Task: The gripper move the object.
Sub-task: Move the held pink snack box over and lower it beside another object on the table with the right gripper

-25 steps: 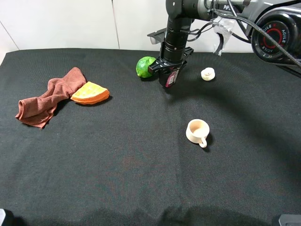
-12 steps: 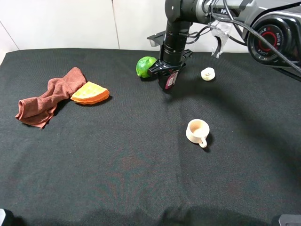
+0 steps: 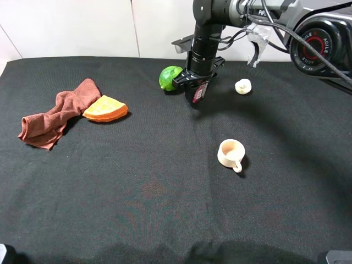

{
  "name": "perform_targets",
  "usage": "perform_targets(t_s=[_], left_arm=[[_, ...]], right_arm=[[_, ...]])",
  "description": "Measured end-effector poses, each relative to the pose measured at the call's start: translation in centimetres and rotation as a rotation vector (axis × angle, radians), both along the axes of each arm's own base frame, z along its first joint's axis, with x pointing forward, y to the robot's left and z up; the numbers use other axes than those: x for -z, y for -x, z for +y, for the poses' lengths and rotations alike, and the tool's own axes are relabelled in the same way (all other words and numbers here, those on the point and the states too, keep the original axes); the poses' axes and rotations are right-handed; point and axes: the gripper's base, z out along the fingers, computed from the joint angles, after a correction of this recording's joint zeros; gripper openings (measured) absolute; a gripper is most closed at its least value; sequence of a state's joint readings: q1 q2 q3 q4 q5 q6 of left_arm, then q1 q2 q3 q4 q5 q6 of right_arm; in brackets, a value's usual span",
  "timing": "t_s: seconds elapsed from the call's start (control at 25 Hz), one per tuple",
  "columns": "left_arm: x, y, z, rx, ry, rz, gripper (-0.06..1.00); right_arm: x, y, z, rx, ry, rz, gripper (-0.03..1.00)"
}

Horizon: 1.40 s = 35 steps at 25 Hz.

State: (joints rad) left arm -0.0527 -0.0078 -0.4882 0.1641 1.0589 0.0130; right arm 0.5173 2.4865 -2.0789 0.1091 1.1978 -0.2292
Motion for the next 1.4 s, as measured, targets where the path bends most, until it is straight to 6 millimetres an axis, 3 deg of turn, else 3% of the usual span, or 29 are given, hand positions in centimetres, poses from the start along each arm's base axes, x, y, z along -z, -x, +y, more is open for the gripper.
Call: perform_targets(t_s=[1.4], left_arm=[[0.00,0.00,0.00,0.000,0.000,0.000,0.99]], right_arm=[[0.70,-0.03,0.04,0.001,0.002,0.007,0.34]])
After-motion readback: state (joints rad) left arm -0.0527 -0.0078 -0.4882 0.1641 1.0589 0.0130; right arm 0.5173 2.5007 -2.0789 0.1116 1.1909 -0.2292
